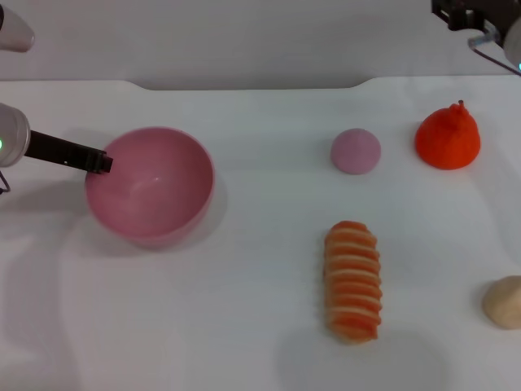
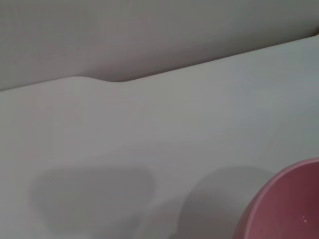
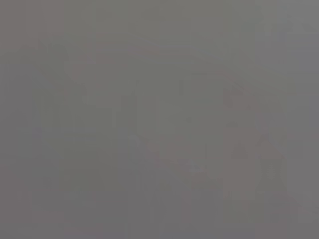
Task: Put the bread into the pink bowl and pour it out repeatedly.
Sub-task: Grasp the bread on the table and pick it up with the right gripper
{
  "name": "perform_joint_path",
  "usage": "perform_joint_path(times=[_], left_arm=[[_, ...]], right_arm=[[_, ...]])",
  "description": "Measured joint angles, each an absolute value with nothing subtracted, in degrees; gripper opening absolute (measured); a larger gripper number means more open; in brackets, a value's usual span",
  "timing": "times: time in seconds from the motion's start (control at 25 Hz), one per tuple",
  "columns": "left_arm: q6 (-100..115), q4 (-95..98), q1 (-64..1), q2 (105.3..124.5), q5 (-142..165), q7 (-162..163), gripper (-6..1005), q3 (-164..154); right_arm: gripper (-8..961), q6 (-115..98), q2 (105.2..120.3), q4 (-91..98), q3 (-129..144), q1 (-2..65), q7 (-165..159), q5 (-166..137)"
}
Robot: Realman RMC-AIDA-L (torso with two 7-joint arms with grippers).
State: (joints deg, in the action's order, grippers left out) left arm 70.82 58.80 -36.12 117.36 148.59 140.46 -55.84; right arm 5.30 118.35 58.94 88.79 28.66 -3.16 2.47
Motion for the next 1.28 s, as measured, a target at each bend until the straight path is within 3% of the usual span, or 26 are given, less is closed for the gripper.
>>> perform_joint_path(times=[0.52, 1.28], left_arm=[[69.37, 58.49, -36.62, 117.39, 148.54, 139.05, 45, -56.02], [70.29, 58.74, -37.34, 117.35, 148.62, 139.10, 46, -56.42]], right_arm=[[695, 39.42, 118.20, 74.55, 77.37, 31.20, 38.15, 41.35], [694, 97.63, 113.88, 81.11, 63.91, 51.60, 34.00, 42.11]])
